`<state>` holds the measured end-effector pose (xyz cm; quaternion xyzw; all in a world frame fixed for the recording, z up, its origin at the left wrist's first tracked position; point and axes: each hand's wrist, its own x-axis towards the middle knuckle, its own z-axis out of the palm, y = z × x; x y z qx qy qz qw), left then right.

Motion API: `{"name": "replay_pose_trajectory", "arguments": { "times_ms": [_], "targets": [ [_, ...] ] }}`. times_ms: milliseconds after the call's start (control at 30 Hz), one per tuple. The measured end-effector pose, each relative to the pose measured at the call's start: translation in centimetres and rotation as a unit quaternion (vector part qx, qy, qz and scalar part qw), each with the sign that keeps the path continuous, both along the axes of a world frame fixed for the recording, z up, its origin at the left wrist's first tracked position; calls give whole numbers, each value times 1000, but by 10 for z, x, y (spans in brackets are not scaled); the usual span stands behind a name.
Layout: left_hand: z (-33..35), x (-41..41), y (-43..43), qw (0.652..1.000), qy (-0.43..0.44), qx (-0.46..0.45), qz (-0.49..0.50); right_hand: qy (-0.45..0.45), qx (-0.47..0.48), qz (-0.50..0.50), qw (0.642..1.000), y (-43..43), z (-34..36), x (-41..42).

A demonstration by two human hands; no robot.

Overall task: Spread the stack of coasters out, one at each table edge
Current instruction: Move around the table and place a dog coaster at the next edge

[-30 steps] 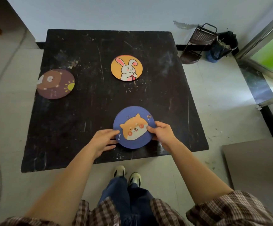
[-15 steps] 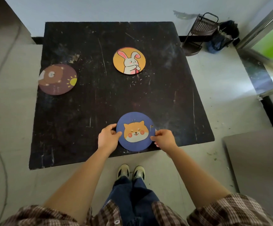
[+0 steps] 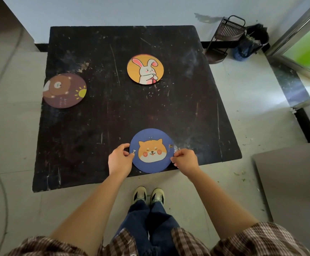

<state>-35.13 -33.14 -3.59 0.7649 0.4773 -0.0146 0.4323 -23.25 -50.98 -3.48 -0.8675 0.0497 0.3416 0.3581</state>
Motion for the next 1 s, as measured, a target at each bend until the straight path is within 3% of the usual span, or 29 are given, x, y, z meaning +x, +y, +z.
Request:
{"name": "replay_pose_trajectory", "arguments": {
  "times_ms": [1000],
  "targets": [
    [-2,4,-5,999,17,36,-2,-75,-65,47,994,6,-9,-13]
  ]
}}
